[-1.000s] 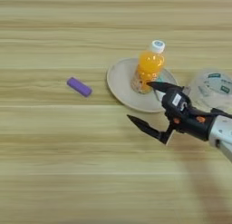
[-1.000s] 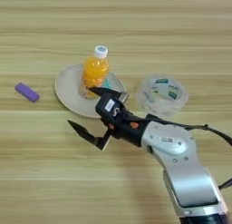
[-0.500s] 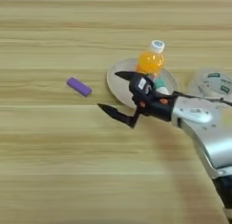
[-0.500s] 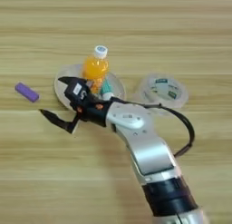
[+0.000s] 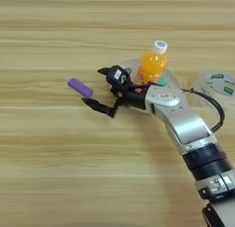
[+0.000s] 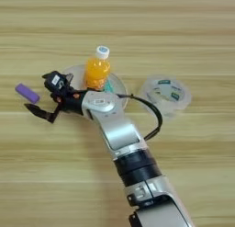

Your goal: Move the objects on the table

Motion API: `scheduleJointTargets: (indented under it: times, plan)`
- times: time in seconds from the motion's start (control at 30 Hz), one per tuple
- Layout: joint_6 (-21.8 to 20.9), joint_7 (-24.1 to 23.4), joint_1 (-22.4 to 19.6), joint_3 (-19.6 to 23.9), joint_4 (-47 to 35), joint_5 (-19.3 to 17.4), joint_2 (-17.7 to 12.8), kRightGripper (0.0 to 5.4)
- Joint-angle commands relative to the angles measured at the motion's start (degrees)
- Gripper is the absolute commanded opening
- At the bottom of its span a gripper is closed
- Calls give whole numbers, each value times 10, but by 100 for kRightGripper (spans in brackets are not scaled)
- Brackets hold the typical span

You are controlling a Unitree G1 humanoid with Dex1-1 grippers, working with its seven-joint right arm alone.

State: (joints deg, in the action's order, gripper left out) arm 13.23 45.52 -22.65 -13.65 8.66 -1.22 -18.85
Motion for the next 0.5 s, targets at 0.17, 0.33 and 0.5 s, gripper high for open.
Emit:
scheduleJointTargets:
  times: [0.17, 0.33, 0.5]
  plan:
    - [-42, -17, -91, -1, 83, 15, 29, 538]
    - [-59, -21, -113, -1, 141, 25, 47, 538]
    - [-75, -23, -127, -2, 182, 30, 58, 538]
